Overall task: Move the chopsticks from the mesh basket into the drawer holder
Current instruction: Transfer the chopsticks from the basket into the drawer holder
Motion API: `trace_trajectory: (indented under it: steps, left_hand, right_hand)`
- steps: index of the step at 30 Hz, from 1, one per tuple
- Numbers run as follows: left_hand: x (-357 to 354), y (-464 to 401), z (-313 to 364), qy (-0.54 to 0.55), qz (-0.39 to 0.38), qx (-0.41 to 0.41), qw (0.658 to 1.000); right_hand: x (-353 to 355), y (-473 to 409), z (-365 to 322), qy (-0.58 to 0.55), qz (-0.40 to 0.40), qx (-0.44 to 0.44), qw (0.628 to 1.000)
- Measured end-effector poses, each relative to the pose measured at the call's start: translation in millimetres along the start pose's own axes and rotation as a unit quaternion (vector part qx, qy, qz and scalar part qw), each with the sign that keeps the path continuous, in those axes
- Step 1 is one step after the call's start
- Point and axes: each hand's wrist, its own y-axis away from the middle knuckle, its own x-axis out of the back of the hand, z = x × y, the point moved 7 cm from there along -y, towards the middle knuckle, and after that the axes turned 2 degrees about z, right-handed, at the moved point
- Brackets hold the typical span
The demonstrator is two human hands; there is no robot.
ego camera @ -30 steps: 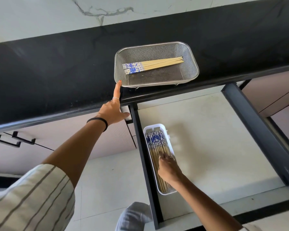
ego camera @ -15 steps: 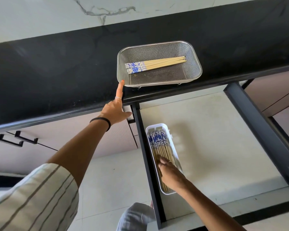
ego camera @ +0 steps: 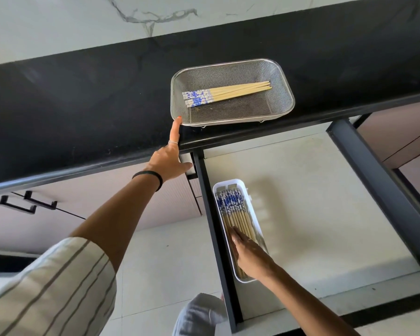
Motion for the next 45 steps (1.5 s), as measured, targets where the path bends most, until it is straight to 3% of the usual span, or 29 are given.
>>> trace_trajectory:
  steps: [17, 21, 25, 30, 32, 37, 41, 43, 45]
  left_hand:
    - [2, 3, 6, -0.001, -0.011, 0.011, 1.0]
    - [3, 6, 5, -0.001, -0.009, 0.012, 1.0]
    - [2, 5, 3, -0.005, -0.007, 0.013, 1.0]
    - [2, 3, 1, -0.014, -0.002, 0.012, 1.0]
    - [3, 4, 1, -0.023, 0.006, 0.005, 1.0]
    - [2, 4, 2, -0.026, 0.004, -0.003, 1.0]
    - [-1, 3, 2, -0.04, 0.006, -0.007, 0.999]
    - [-3, 3, 3, -0.043, 0.005, -0.011, 0.999]
    - [-4, 3, 2, -0.04, 0.008, -0.015, 0.999]
  right_hand:
    - [34, -5, -14, -0.067, -0.013, 0.008, 0.998]
    - [86, -9, -22, -0.094, 0.081, 0.005, 0.992]
    - [150, -16, -51, -0.083, 0.214, 0.068, 0.971]
    - [244, -26, -102, -0.092, 0.395, 0.159, 0.9]
    - [271, -44, -110, -0.084, 0.417, 0.16, 0.891]
    - [302, -126, -103, 0.007, 0.342, 0.089, 0.935]
    - [299, -185, -79, 0.116, 0.183, 0.001, 0.976]
    - [292, -201, -66, 0.158, 0.109, -0.044, 0.98]
    - [288, -212, -62, 0.183, 0.098, -0.053, 0.977]
